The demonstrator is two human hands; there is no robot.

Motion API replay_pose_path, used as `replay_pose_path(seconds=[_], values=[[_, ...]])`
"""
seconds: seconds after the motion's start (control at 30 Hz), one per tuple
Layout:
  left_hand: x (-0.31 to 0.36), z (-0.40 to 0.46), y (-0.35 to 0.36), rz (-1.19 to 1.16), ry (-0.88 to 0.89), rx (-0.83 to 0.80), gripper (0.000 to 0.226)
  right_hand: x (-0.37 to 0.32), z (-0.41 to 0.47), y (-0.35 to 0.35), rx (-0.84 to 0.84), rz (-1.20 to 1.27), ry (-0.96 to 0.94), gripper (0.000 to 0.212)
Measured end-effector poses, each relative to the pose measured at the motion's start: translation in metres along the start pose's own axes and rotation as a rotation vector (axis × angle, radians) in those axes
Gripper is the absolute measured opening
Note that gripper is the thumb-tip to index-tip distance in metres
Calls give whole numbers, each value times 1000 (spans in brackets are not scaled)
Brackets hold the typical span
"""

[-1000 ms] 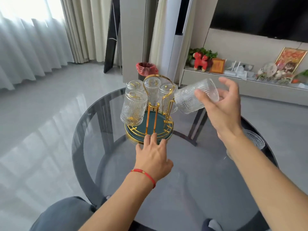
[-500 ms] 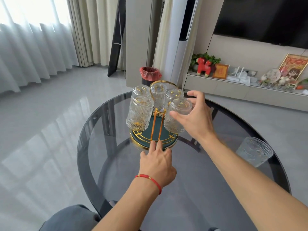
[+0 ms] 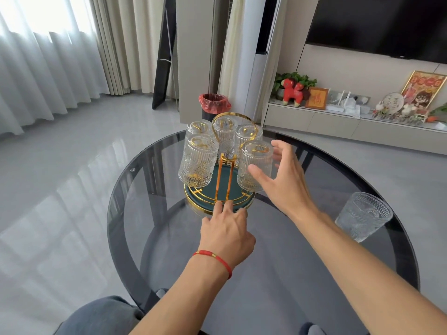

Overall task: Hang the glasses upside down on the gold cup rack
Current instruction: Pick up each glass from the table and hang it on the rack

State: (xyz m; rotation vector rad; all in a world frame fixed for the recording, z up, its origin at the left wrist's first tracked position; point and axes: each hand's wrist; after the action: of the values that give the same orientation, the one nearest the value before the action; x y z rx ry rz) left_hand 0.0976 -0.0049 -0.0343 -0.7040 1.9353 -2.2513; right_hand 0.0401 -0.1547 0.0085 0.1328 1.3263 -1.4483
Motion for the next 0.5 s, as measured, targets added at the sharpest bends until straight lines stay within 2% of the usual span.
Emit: replay_pose_path(seconds=[0.17, 0.23, 0.3, 0.33, 0.4, 0.5], values=[[14, 4, -5, -202, 129, 311, 37, 37, -35, -28, -14, -120, -76, 51], [21, 2, -4, -295, 189, 381, 36, 56, -50, -43, -32, -281, -156, 48], [25, -1, -2, -316, 255, 405, 41, 74, -57, -59, 30, -446, -225, 45], [25, -2, 1, -299, 293, 408, 45, 81, -57, -68, 98, -494, -200, 44], [26, -4, 4, -264, 345, 397, 54, 93, -53, -85, 217, -519, -10, 47], [26, -6, 7, -243, 342, 354, 60, 110, -48, -102, 176, -509, 357, 71]])
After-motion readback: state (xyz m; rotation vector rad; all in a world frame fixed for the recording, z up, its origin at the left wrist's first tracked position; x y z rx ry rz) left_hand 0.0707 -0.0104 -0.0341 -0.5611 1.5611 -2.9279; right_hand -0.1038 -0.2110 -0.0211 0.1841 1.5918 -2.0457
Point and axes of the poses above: each hand's wrist, its own z-axis towards the middle knuckle, its own y-axis out of the palm, x = y × z, and after that the axes turned 9 degrees about y, right-handed
